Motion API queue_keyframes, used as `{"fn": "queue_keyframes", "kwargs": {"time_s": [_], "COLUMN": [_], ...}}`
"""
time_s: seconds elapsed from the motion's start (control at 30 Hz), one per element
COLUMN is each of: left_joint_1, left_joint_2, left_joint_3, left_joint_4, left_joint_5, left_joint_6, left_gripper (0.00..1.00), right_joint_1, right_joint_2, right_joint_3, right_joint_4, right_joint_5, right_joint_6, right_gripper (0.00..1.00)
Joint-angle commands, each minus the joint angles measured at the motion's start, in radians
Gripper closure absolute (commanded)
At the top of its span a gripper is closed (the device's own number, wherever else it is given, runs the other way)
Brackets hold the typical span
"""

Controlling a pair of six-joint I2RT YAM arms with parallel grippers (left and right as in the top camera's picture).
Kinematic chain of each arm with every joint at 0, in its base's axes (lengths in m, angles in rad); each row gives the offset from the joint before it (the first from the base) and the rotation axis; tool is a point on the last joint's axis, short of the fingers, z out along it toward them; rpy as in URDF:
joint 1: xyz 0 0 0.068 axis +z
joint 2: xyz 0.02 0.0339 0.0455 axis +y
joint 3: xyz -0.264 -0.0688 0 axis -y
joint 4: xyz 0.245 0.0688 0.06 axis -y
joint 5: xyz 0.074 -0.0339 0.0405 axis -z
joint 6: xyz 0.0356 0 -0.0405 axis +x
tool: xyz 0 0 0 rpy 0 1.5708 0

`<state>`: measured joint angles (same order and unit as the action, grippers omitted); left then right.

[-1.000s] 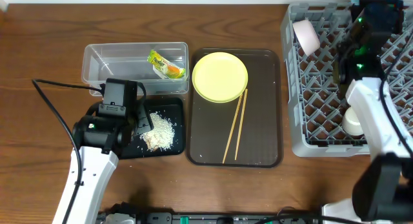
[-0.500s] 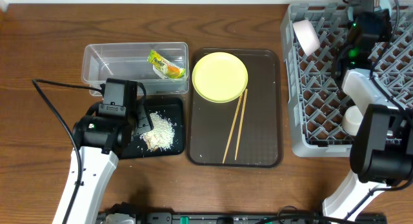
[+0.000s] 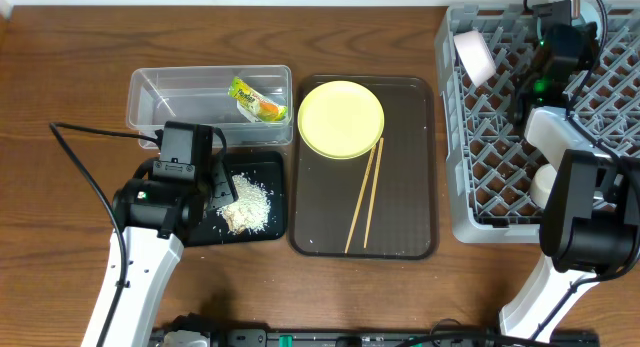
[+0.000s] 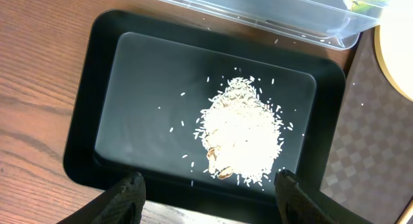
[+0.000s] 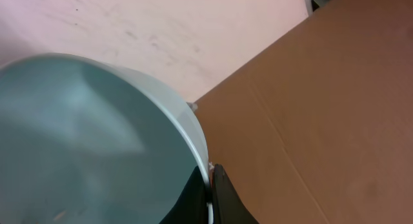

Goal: Sort waste into correct bins and load items into the dishwasher rack
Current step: 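Lift the blue bowl and carry it into the dish rack, then lower the blue bowl into the rack's back row and open right gripper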

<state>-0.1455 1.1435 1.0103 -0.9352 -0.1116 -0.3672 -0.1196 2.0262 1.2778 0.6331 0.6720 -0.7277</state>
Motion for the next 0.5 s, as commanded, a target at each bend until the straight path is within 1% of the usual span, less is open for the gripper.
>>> {"fn": "queue_keyframes", "kwargs": {"time_s": [0.0,0.27,0.47], "left_joint_1": [0.005,0.005,0.005], "left_joint_2": [0.001,0.001,0.001], "left_joint_3": [0.008,0.008,0.008], "left_joint_4": [-0.002,-0.002,-0.003], "left_joint_5": [-0.011,-0.011,-0.005], "left_joint_6": [-0.01,-0.009,-0.01], "left_gripper": [0.33,0.32,0.33], "right_joint_1": [0.019,0.033,0.039], "right_joint_2": [0.015,0.034,0.035], "right_joint_3": [0.005,0.005,0.005], "right_joint_4": [0.007,0.006,0.007], "right_joint_5": [0.067,0.091,0.087], "right_joint_6": [-0.007,-0.005,0.041], "right_gripper": [0.99,0.99,0.99]}}
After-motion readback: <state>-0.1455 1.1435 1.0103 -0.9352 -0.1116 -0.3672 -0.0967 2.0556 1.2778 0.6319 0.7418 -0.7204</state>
